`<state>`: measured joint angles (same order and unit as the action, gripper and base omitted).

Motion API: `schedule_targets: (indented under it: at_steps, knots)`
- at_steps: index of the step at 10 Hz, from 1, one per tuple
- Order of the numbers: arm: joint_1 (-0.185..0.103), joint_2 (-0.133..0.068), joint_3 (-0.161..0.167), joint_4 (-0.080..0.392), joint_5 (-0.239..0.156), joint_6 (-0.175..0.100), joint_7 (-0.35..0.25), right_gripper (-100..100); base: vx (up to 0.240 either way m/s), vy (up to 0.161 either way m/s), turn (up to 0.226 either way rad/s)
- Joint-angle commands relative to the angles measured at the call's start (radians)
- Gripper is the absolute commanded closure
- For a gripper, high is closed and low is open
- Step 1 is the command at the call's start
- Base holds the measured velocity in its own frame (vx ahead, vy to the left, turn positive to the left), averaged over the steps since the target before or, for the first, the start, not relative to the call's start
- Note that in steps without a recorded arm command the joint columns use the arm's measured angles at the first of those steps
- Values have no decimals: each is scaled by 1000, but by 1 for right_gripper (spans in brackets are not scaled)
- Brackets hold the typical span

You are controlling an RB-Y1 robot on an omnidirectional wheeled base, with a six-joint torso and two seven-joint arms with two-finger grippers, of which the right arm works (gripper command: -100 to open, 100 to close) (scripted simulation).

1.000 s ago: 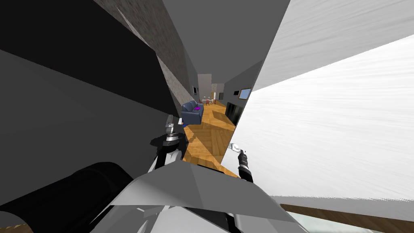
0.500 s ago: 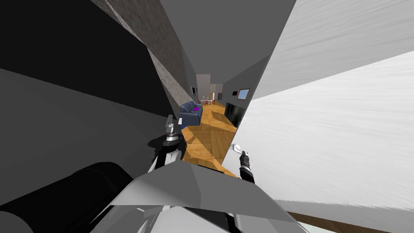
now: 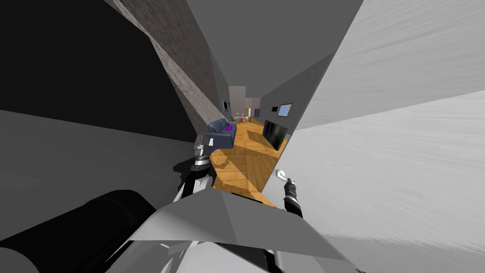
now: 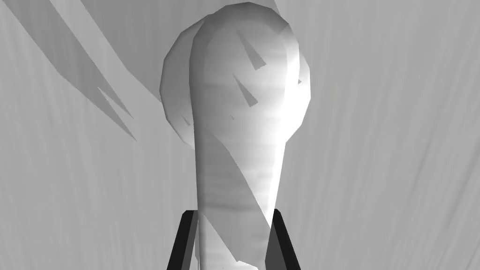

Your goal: Push the door open

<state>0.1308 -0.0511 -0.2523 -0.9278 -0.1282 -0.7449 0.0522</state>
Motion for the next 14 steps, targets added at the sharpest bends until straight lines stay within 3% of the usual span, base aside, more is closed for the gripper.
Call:
schedule_targets:
  at_steps: [1,2,3,5,6,8,14]
  knots:
    - [10,-8,-22,-26,-10,7,9,100,233,7,-65]
    - [10,-8,-22,-26,-10,7,9,100,172,-23,-17]
    - [10,-15,-45,-27,-21,7,15,100,195,-5,-36]
    - [10,-15,-45,-27,-21,7,15,100,115,-11,-20]
    - [11,-18,-69,-27,-34,7,21,100,176,21,-77]
    - [11,-18,-87,-27,-43,6,27,100,175,19,-64]
    - [13,-6,-149,-28,-74,5,43,100,163,1,-51]
